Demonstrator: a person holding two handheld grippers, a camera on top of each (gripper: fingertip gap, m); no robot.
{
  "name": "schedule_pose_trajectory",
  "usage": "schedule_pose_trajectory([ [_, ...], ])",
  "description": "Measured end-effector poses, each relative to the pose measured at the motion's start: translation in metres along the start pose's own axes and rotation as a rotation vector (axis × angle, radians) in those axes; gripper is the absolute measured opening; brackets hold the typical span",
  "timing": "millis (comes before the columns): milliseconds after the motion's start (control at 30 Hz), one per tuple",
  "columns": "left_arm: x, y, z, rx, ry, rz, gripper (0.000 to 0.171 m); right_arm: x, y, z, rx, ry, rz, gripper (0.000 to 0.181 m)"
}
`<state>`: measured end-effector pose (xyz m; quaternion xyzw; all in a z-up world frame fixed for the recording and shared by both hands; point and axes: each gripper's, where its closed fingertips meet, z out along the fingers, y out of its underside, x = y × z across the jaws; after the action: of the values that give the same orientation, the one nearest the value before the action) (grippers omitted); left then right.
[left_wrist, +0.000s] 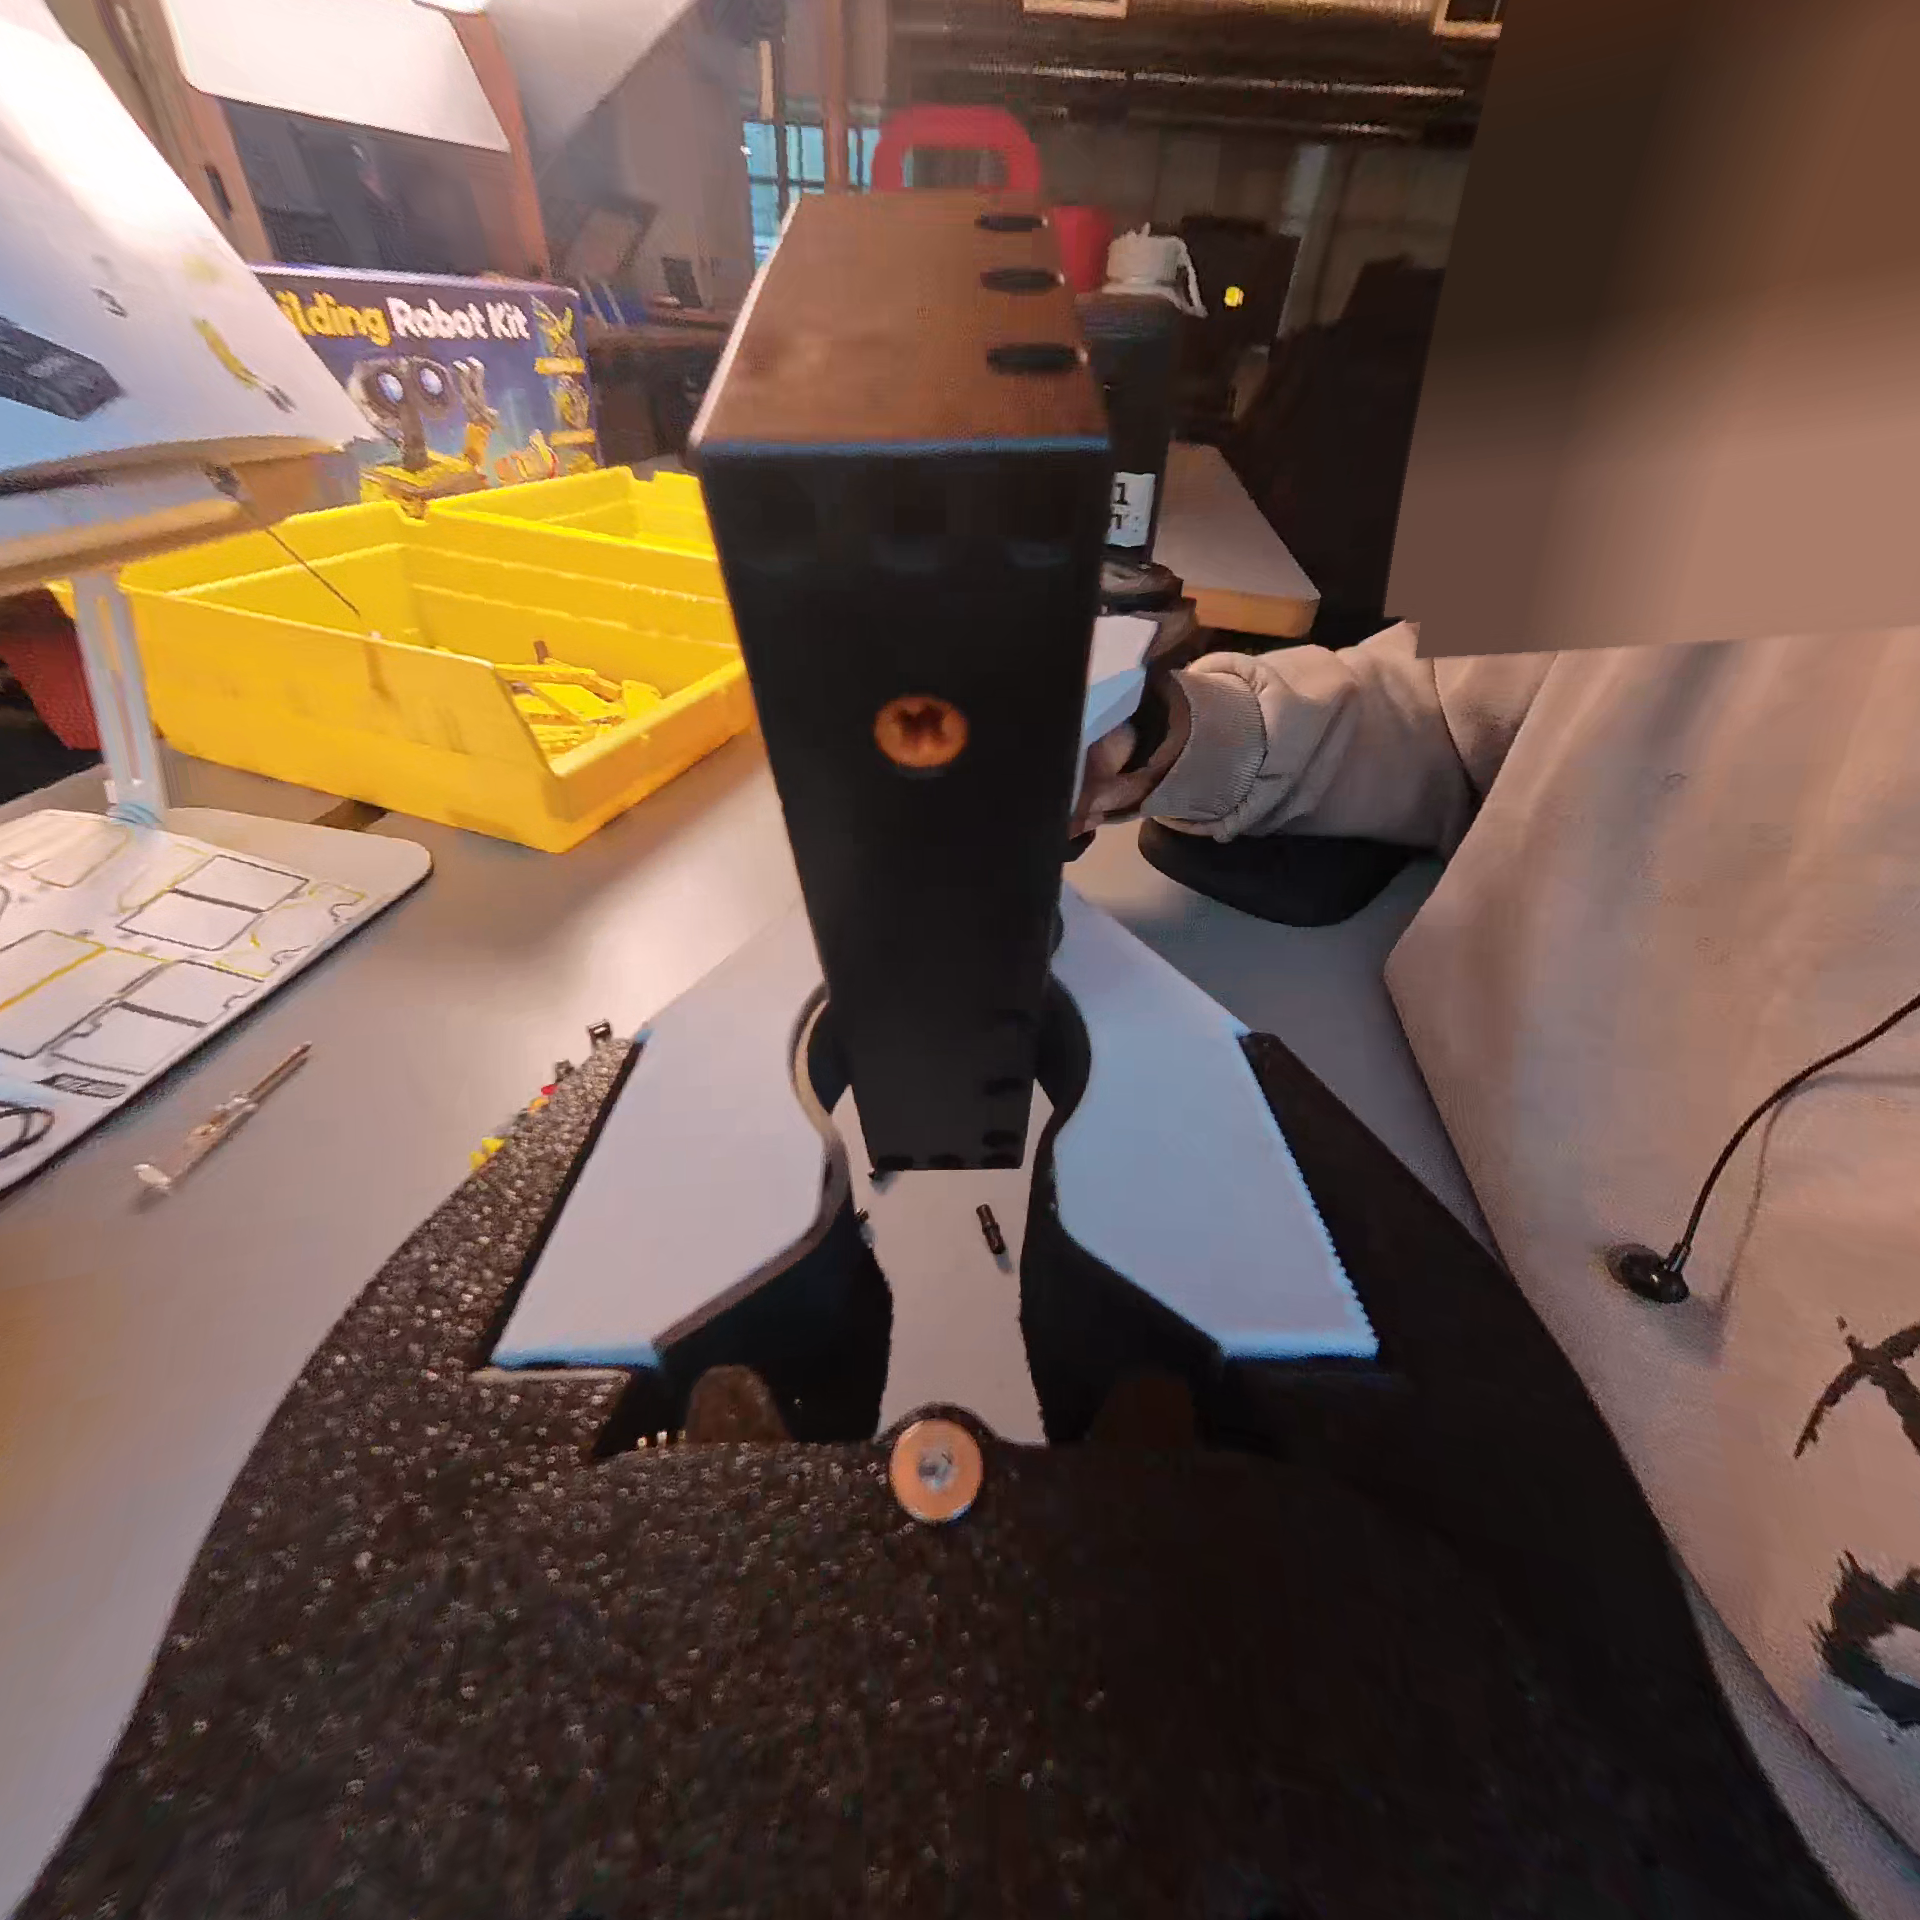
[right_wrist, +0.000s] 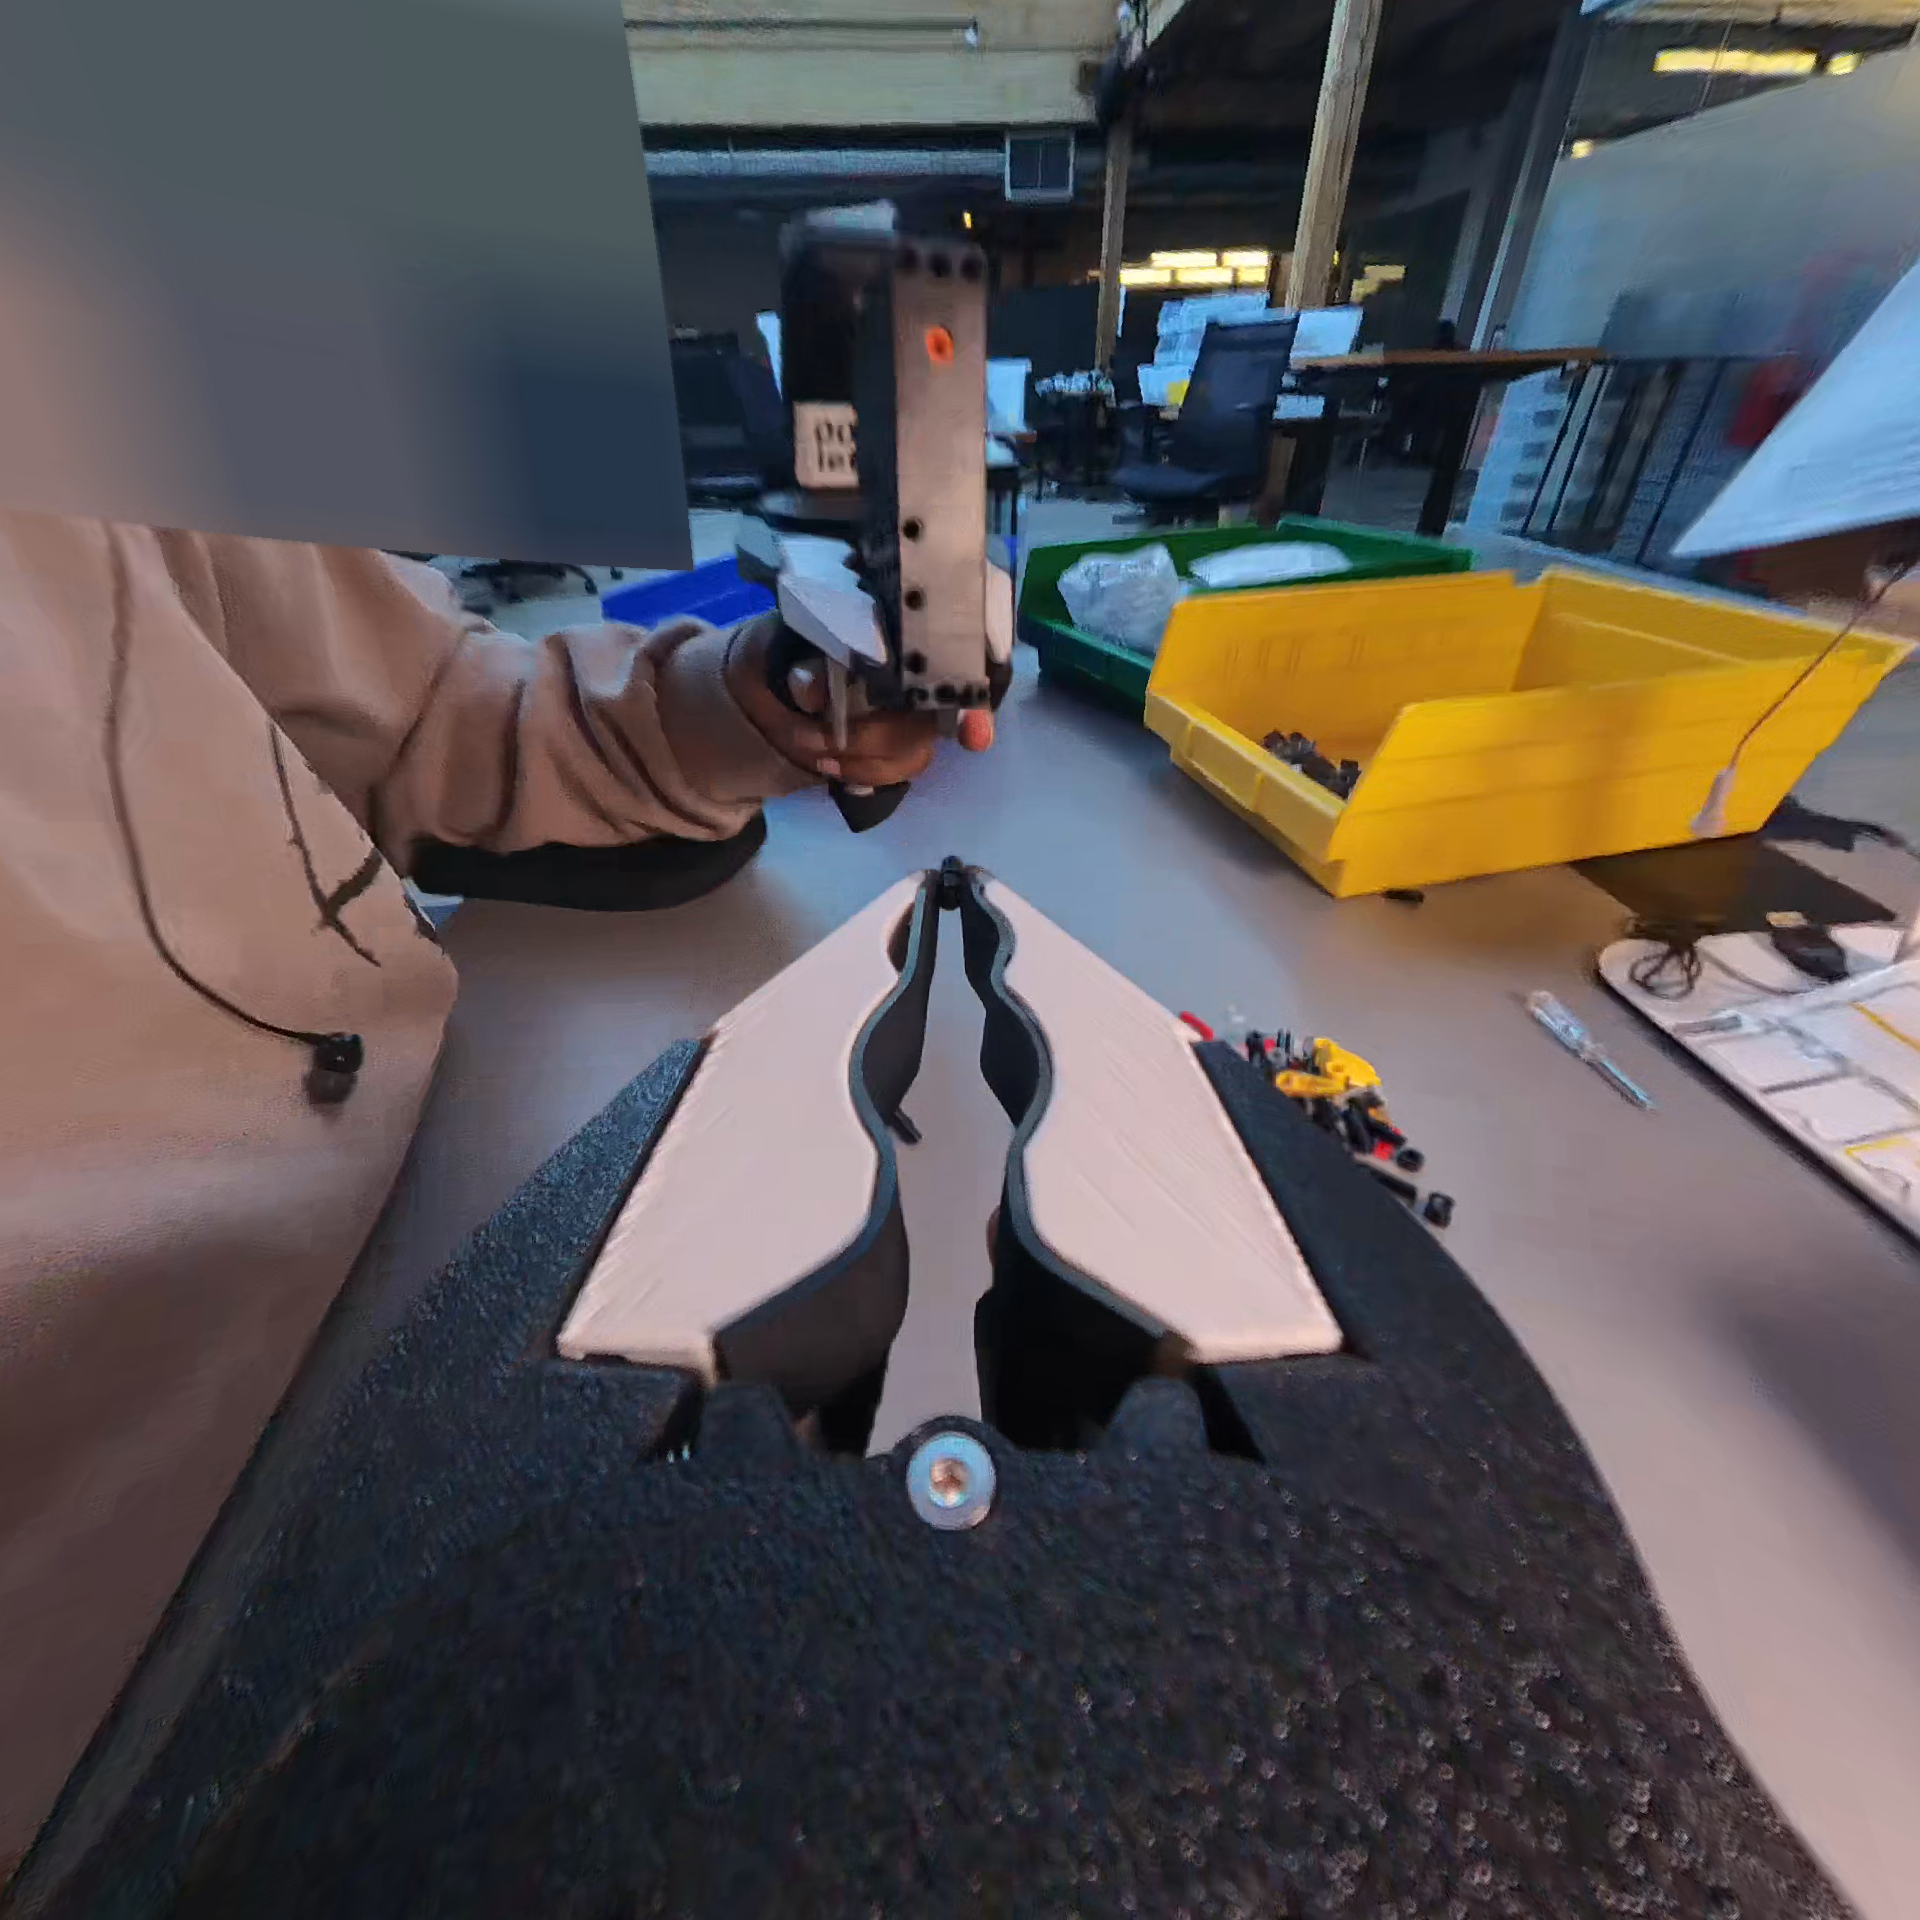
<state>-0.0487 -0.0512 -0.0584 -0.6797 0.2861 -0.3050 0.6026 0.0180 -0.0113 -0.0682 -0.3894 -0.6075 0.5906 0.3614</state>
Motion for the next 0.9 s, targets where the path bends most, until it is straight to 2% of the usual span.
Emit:
schedule_pose_trajectory([
  [67, 0.002, 0.009, 0.011, -0.016, 0.03, -0.036, 0.026, 0.014, 0.033, 0.017, -0.16, 0.042, -0.013, 0.003],
  [167, -0.003, 0.021, 0.01, -0.004, 0.039, -0.085, 0.031, 0.051, 0.071, 0.031, -0.372, 0.169, -0.08, 0.004],
  [233, -0.001, 0.027, 0.01, 0.001, 0.053, -0.098, 0.026, 0.069, 0.09, 0.039, -0.47, 0.256, -0.141, 0.004],
  [267, 0.001, 0.027, 0.01, 0.004, 0.062, -0.096, 0.027, 0.07, 0.097, 0.042, -0.499, 0.256, -0.152, 0.01],
  [300, 0.003, 0.026, 0.011, 0.005, 0.07, -0.089, 0.031, 0.066, 0.097, 0.045, -0.485, 0.233, -0.14, 0.02],
  [333, 0.005, 0.026, 0.011, 0.006, 0.077, -0.078, 0.027, 0.055, 0.087, 0.048, -0.421, 0.177, -0.109, 0.023],
  [367, 0.007, 0.025, 0.012, 0.007, 0.082, -0.069, 0.032, 0.044, 0.072, 0.049, -0.34, 0.117, -0.071, 0.026],
  [433, 0.011, 0.026, 0.013, 0.001, 0.09, -0.048, 0.032, 0.02, 0.04, 0.049, -0.2, -0.015, 0.041, 0.026],
  [467, 0.012, 0.027, 0.014, -0.004, 0.093, -0.032, 0.026, 0.011, 0.026, 0.048, -0.14, -0.073, 0.126, 0.025],
  [533, 0.015, 0.028, 0.017, -0.018, 0.083, 0.013, 0.026, -0.002, 0.01, 0.049, -0.074, -0.163, 0.274, 0.024],
  [567, 0.017, 0.029, 0.018, -0.027, 0.083, 0.042, 0.031, -0.006, 0.011, 0.05, -0.078, -0.183, 0.317, 0.022],
  [600, 0.019, 0.03, 0.02, -0.039, 0.084, 0.066, 0.026, -0.008, 0.014, 0.052, -0.088, -0.184, 0.332, 0.019],
  [700, 0.024, 0.034, 0.023, -0.067, 0.083, 0.112, 0.026, -0.014, 0.025, 0.058, -0.119, -0.202, 0.367, 0.013],
  [733, 0.024, 0.034, 0.024, -0.072, 0.075, 0.129, 0.031, -0.016, 0.028, 0.06, -0.127, -0.211, 0.374, 0.013],
  [900, 0.028, 0.031, 0.024, -0.076, 0.058, 0.207, 0.026, -0.016, 0.029, 0.06, -0.122, -0.208, 0.369, 0.004],
])
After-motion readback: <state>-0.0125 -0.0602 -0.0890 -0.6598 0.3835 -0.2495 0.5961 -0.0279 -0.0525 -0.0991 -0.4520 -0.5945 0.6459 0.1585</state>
